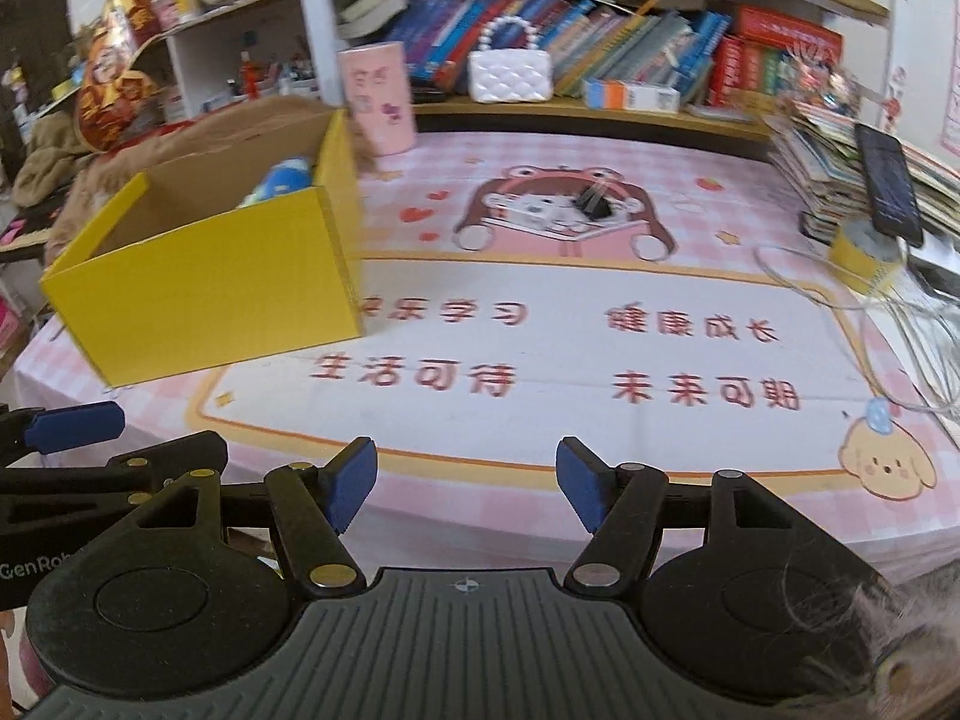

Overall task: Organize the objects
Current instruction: 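Withdraw both tools from the box toward the white box and clip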

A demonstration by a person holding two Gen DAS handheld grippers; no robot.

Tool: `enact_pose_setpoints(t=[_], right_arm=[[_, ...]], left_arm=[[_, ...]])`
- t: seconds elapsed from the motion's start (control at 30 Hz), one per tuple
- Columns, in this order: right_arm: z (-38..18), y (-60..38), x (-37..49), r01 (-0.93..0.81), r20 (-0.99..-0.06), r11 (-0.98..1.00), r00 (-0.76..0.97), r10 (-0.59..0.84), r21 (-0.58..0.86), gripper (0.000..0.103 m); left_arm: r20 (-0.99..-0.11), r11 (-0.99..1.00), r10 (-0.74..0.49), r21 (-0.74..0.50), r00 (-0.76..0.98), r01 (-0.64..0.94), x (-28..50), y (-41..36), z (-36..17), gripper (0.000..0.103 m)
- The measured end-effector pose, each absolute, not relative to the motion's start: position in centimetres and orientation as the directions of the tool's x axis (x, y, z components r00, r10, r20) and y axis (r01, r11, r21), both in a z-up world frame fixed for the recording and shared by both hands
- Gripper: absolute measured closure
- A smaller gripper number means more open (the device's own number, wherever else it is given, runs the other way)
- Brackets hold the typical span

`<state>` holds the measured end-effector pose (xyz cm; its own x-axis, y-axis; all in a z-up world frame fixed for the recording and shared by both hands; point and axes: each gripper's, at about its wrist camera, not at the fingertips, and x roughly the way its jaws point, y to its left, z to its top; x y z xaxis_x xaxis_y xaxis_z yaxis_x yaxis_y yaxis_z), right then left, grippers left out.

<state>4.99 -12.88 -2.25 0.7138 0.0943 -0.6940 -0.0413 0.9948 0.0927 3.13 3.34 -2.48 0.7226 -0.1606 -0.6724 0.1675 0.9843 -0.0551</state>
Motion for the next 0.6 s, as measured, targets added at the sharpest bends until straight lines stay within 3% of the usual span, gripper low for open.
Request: enact_pose_setpoints(t=[0.6], right_arm=[[-3.3,-23.2,10.8,0.065,-0.736,0.994,0.677,0.019,0.085,0.038]], left_arm=[[-0.720,0.968,-0.209,-0.058,0.662,0.243,10.9,-6.4,-3.5,0.028]])
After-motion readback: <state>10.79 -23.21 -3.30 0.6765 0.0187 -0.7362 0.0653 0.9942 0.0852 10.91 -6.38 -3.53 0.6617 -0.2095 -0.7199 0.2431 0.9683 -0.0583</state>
